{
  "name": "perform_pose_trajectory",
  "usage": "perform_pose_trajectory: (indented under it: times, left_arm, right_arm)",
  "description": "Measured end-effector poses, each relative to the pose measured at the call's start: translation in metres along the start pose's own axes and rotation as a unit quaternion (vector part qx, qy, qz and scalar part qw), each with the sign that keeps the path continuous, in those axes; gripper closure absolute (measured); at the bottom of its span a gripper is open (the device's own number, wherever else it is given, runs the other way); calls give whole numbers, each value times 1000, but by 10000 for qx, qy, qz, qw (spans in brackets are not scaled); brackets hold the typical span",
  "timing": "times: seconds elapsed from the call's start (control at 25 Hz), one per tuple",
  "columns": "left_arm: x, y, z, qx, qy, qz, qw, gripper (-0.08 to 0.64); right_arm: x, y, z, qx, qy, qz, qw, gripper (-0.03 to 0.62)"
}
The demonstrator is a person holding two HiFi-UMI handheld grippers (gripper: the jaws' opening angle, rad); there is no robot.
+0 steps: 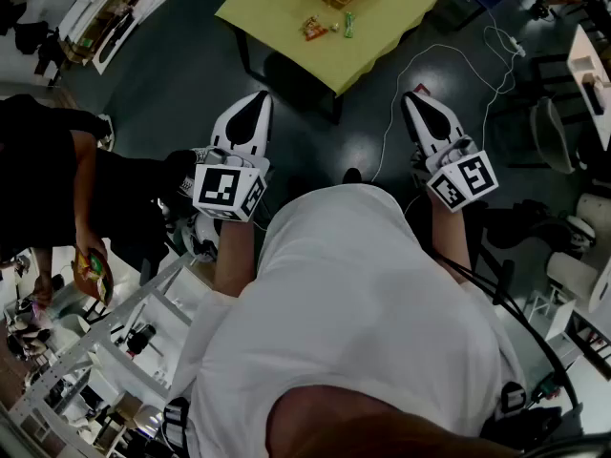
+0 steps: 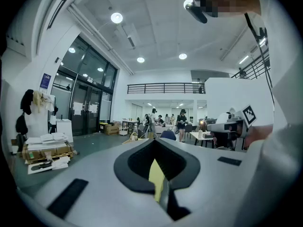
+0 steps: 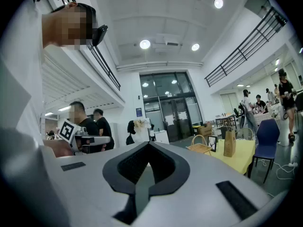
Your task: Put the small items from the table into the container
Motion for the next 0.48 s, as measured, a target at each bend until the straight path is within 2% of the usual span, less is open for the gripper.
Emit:
perform_pose_trajectory:
  times: [0.48]
  left_arm:
    - [3, -4, 1, -26, 4, 53, 10000, 552]
  right_arm:
    - [-2, 1, 1, -13, 47, 30, 10000, 578]
Point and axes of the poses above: the fingertips, and each gripper's own axes: z backward along the fingers, x to its right, y out of its top, the point moved 6 cm from there along z, backward along the fingers, and after that the axes turned 1 degree about -z, right-handed, at the moved point
